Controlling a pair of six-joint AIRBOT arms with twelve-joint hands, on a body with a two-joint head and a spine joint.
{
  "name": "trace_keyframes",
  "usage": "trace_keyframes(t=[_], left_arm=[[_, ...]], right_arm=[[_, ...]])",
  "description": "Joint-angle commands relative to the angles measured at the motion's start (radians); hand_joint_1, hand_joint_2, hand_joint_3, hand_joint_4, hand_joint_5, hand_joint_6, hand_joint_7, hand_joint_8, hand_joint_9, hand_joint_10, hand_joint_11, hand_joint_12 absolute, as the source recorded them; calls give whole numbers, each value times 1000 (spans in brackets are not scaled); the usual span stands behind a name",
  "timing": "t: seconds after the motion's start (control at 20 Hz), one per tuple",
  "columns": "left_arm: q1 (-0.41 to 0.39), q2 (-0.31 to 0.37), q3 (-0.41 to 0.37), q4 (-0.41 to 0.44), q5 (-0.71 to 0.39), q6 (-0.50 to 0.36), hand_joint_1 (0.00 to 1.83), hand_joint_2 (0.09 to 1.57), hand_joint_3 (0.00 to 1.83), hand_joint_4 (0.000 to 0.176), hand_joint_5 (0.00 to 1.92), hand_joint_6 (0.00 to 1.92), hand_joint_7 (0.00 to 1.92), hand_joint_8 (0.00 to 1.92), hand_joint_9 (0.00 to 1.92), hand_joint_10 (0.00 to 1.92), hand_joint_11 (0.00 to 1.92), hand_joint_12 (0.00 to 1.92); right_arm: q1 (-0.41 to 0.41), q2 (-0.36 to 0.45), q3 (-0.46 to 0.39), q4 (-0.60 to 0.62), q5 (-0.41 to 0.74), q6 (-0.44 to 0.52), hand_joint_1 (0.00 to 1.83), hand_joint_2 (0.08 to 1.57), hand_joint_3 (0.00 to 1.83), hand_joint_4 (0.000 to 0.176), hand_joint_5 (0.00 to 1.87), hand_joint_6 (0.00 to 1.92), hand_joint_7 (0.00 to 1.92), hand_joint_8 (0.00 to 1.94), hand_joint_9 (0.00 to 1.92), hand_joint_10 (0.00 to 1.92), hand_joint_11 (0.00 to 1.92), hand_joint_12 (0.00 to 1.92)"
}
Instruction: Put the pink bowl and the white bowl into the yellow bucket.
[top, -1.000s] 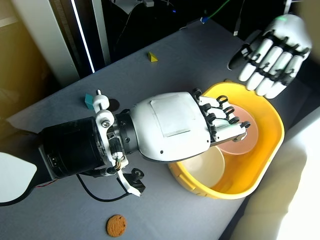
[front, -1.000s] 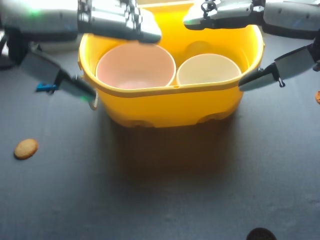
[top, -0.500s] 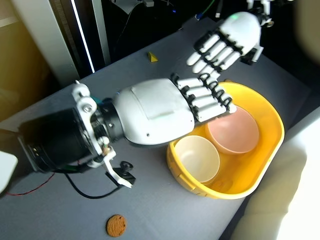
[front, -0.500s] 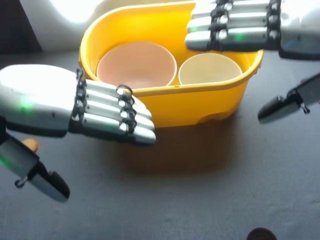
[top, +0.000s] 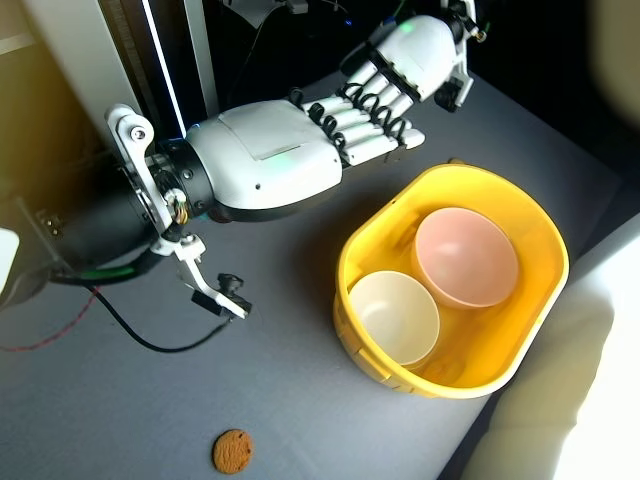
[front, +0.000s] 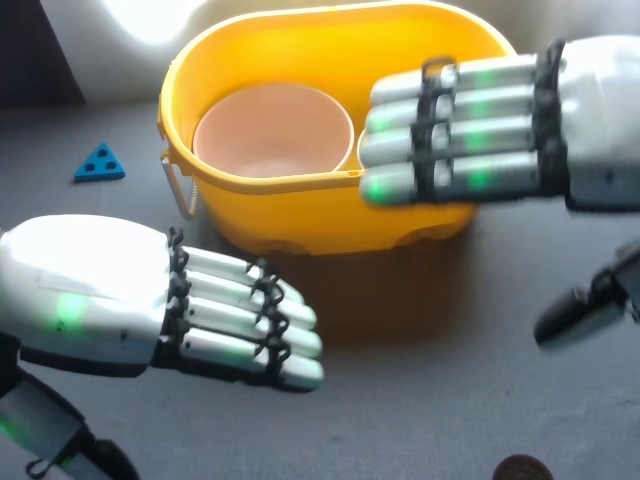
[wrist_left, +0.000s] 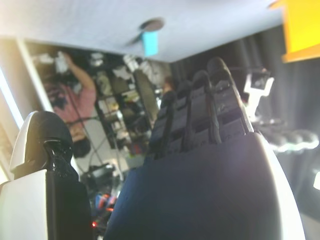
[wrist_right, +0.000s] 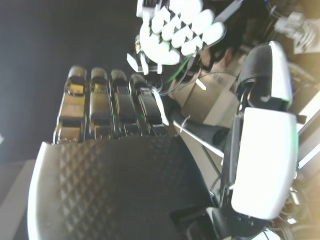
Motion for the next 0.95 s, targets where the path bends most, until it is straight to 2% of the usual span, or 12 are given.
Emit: trace_keyframes(t=[0.0,0.1,0.25,0.55,0.6,0.85,0.9], left_arm=[[-22,12,-2,-20,-26,-78,437,1126,4,0,27,1,41,2,45,3,0,302],[-38,11,-15,-13,-1,-94,437,1127,1,0,56,6,78,7,87,12,0,422],[-73,5,-21,-13,32,-74,484,1117,0,0,50,1,70,1,70,1,0,355],[-80,5,-49,-20,65,-69,460,1115,0,0,49,0,62,1,58,0,0,329],[-85,4,-51,-20,68,-69,430,1108,0,0,66,4,88,6,91,9,0,408],[-87,5,-53,-23,70,-69,455,1118,2,0,65,1,82,1,73,2,0,347],[-87,4,-53,-23,70,-69,458,1118,1,0,66,2,84,2,78,4,0,347]], right_arm=[[-2,22,-18,73,79,-7,569,871,0,0,2,0,0,0,0,0,32,18],[-26,47,-72,53,81,-40,618,860,0,0,32,11,4,2,0,0,22,16],[-56,69,-113,49,86,-47,620,871,0,0,12,1,0,0,0,0,14,16],[-83,112,-184,27,85,-42,583,875,0,0,0,0,0,0,0,0,21,24],[-91,119,-193,21,85,-40,623,867,0,0,0,0,0,0,0,0,15,24],[-135,133,-197,3,86,-19,632,868,0,0,12,2,0,0,0,0,26,50],[-141,135,-197,3,86,-20,633,863,1,0,26,3,7,0,0,0,4,143]])
